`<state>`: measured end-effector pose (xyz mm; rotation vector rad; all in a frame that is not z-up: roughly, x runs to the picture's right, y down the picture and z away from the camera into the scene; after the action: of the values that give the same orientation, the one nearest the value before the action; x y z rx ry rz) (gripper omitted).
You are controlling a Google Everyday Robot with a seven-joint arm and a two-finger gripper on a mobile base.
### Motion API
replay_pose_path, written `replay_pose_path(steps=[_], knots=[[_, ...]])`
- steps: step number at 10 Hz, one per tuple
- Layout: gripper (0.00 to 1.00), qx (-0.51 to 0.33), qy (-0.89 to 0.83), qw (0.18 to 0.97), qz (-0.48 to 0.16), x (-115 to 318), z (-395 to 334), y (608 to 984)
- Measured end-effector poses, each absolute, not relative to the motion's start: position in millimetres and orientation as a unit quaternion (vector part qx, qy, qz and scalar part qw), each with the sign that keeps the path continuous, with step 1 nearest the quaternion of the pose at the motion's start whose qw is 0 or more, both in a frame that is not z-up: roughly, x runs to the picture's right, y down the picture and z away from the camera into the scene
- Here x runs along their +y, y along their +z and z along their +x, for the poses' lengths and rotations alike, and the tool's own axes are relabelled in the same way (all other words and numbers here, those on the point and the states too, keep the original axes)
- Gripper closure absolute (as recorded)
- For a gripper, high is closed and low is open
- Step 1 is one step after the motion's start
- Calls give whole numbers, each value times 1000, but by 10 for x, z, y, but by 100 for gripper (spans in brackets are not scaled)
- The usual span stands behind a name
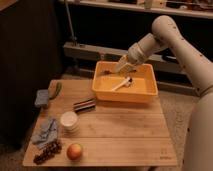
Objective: Place fork in tray
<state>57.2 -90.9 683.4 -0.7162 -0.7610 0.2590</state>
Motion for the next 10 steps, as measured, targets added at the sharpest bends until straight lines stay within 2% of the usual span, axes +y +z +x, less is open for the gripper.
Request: replay_pose_path(steps=[2, 7, 10], knots=[[100, -364, 136, 857, -339, -830, 512, 7055], [100, -366, 170, 849, -340, -175, 374, 8099], [100, -369, 191, 845, -336, -14, 313, 8493]])
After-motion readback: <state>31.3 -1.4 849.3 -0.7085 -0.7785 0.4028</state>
